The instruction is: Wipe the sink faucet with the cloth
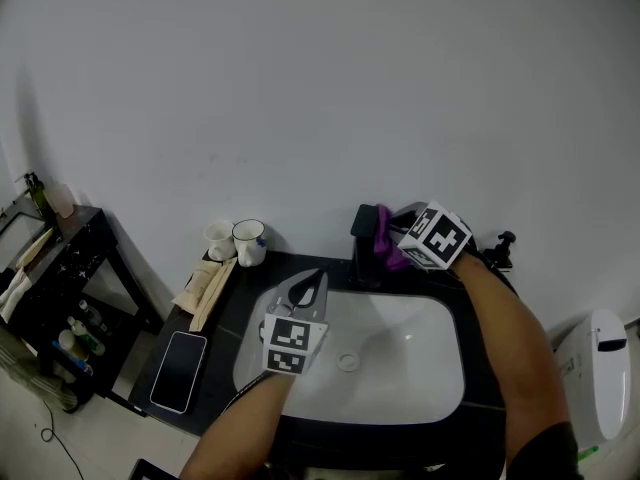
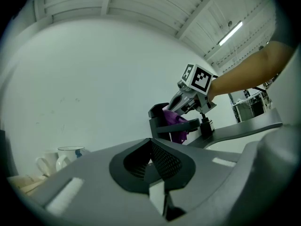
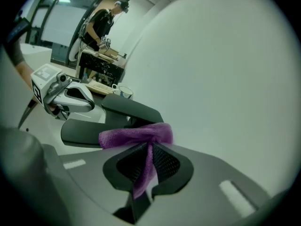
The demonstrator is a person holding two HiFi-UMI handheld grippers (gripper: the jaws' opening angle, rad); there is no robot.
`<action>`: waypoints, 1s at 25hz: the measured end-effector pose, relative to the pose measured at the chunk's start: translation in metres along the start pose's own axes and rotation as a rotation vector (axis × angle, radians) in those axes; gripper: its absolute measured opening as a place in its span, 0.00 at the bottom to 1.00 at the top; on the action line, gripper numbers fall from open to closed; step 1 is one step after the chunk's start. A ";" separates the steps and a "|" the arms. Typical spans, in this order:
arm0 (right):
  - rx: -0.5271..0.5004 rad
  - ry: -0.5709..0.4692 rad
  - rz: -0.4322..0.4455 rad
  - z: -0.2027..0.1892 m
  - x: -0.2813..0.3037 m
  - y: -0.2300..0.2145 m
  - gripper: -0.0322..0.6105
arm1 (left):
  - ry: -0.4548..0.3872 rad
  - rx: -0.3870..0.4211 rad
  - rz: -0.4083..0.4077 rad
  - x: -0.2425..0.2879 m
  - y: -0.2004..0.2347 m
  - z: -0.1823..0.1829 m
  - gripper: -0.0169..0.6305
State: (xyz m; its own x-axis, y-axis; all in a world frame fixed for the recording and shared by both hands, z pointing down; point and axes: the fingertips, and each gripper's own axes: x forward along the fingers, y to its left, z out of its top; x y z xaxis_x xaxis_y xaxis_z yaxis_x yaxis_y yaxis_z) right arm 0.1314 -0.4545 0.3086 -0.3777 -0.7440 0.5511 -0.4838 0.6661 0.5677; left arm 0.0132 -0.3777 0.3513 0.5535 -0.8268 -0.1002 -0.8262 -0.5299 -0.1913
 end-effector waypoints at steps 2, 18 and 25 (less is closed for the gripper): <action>0.054 -0.032 0.047 -0.005 0.004 0.007 0.11 | -0.003 -0.005 0.003 0.000 0.000 0.001 0.05; 0.053 0.048 0.143 -0.044 0.042 0.049 0.11 | 0.006 0.001 0.019 0.001 0.002 0.000 0.05; 0.099 0.077 0.162 -0.071 0.065 0.074 0.11 | 0.013 -0.004 0.022 0.002 0.003 -0.002 0.05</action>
State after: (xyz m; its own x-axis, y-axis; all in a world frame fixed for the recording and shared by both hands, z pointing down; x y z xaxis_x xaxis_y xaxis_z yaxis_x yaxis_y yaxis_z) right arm 0.1275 -0.4504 0.4300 -0.3970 -0.6189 0.6778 -0.4984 0.7655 0.4070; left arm 0.0117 -0.3811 0.3525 0.5340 -0.8405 -0.0915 -0.8385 -0.5125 -0.1852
